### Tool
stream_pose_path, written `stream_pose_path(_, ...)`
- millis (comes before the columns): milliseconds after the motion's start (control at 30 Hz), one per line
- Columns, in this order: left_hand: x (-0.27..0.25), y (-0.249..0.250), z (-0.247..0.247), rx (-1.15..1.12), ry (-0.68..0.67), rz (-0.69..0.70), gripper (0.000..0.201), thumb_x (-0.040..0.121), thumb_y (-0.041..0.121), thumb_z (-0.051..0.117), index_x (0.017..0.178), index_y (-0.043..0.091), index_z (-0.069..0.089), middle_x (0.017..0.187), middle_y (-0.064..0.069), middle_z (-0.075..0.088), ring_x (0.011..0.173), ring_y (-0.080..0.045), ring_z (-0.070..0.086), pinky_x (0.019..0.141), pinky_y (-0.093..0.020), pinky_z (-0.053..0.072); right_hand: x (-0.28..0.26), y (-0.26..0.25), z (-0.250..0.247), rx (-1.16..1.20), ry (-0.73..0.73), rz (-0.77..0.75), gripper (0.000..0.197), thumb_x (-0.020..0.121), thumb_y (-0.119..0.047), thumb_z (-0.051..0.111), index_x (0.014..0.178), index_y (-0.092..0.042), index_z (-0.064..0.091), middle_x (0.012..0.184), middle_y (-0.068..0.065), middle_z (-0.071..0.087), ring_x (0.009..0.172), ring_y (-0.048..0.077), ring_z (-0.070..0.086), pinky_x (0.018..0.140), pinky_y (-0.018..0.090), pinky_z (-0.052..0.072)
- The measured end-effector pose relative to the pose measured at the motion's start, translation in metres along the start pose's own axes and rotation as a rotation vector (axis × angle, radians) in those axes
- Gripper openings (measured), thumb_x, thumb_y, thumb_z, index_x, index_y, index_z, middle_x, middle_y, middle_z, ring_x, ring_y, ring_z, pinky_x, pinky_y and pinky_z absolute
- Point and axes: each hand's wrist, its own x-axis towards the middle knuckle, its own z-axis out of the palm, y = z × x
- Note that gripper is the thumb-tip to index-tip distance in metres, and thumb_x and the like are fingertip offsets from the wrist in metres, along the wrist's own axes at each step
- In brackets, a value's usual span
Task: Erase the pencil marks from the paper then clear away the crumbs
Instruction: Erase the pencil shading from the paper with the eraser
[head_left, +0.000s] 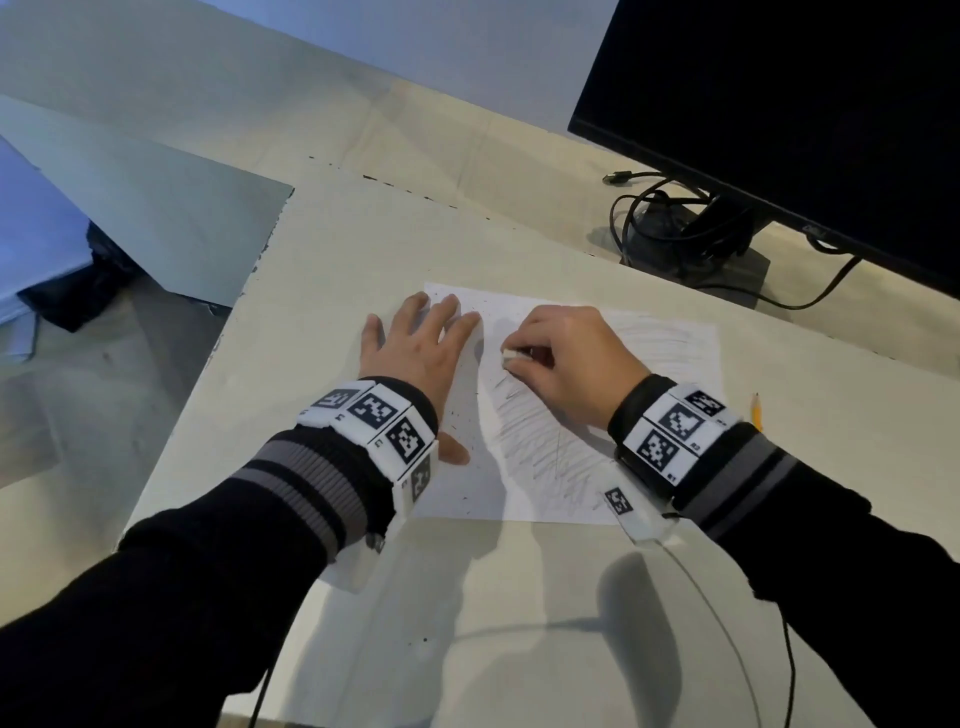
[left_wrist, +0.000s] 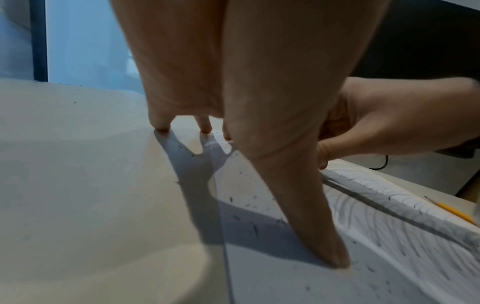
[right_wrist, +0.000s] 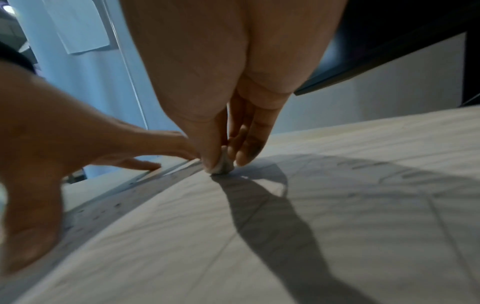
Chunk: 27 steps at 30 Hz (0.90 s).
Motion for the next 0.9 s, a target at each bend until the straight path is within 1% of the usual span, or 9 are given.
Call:
stream_pose_path(100,-0.001,-0.003,0.001,-0.009,-0.012,0.008,0.139,0.061,0.066,0.082,0.155,0.024,-0.012,0.162,0.002,-0.015,0.150,-0.025,-0.015,0.120,-0.059,0.008,0.006,0.004,0.000,0.002,0.050,0.058,0.009,0.088,-0.020,0.071,0.089,-0.014,0.078,0.086,-0.001,0.066,0.079,0.015,0.059,0.079,0.035,0.052)
stream_pose_path(233,-0.001,-0.003,0.003,-0.005,-0.023,0.012,0.139,0.062,0.067,0.080,0.154,0.026,-0.014,0.162,0.002,-0.019,0.150,-0.025,-0.018,0.120,-0.058,0.006,-0.007,-0.008,0.007,0.063,0.000,-0.020,0.012,0.088,-0.020,0.072,0.097,-0.015,0.078,0.089,-0.005,0.068,0.082,0.009,0.060,0.081,0.024,0.050)
stream_pose_path(367,-0.001,-0.003,0.002,-0.013,-0.025,0.009,0.138,0.061,0.065,0.082,0.154,0.027,-0.013,0.162,0.001,-0.018,0.150,-0.025,-0.018,0.120,-0.058,0.005,0.001,-0.003,0.002,0.046,0.065,0.065,0.014,0.087,-0.021,0.073,0.097,-0.014,0.078,0.090,-0.002,0.070,0.084,0.013,0.062,0.084,0.030,0.052)
stream_pose_path(433,0.000,-0.003,0.001,-0.011,-0.026,0.007,0.139,0.060,0.065,0.083,0.155,0.027,-0.012,0.162,0.001,-0.018,0.150,-0.025,-0.018,0.120,-0.058,0.005,-0.003,-0.008,0.006,0.037,0.066,0.044,0.013,0.087,-0.019,0.072,0.098,-0.013,0.078,0.089,-0.001,0.070,0.083,0.013,0.062,0.083,0.027,0.051)
stream_pose_path(533,0.000,-0.001,0.001,-0.009,-0.034,0.005,0.140,0.060,0.065,0.083,0.155,0.027,-0.013,0.162,0.002,-0.019,0.150,-0.025,-0.019,0.120,-0.058,0.005,-0.011,-0.016,0.006,0.075,-0.028,-0.016,0.011,0.087,-0.018,0.073,0.096,-0.015,0.078,0.088,-0.005,0.069,0.080,0.008,0.060,0.079,0.021,0.050)
stream_pose_path(667,-0.001,-0.002,0.001,-0.021,-0.039,0.008,0.139,0.061,0.064,0.083,0.155,0.028,-0.013,0.162,0.001,-0.019,0.149,-0.025,-0.019,0.120,-0.058,0.004,0.001,-0.004,0.000,0.058,0.054,0.100,0.013,0.087,-0.020,0.073,0.097,-0.015,0.078,0.089,-0.004,0.070,0.084,0.011,0.062,0.084,0.029,0.052)
stream_pose_path(733,-0.001,-0.003,0.001,-0.016,-0.040,0.008,0.139,0.061,0.064,0.083,0.155,0.028,-0.013,0.162,0.001,-0.019,0.149,-0.025,-0.019,0.120,-0.058,0.004,-0.004,-0.006,0.004,0.078,0.076,0.091,0.012,0.085,-0.019,0.074,0.095,-0.014,0.078,0.087,-0.005,0.069,0.081,0.009,0.062,0.081,0.025,0.052)
stream_pose_path(833,-0.001,-0.003,0.002,-0.015,-0.036,0.017,0.139,0.061,0.064,0.082,0.155,0.027,-0.014,0.162,0.001,-0.020,0.149,-0.025,-0.020,0.120,-0.058,0.004,-0.016,-0.016,0.007,0.111,-0.032,0.029,0.012,0.083,-0.021,0.077,0.095,-0.016,0.077,0.085,-0.009,0.069,0.076,0.003,0.061,0.075,0.015,0.049)
stream_pose_path(900,-0.002,-0.003,0.001,-0.022,-0.039,0.020,0.138,0.063,0.064,0.082,0.155,0.027,-0.015,0.162,0.001,-0.021,0.149,-0.025,-0.020,0.120,-0.058,0.003,-0.010,-0.013,0.002,0.077,-0.037,0.057,0.013,0.084,-0.023,0.076,0.095,-0.017,0.078,0.087,-0.008,0.070,0.077,0.004,0.061,0.078,0.018,0.051)
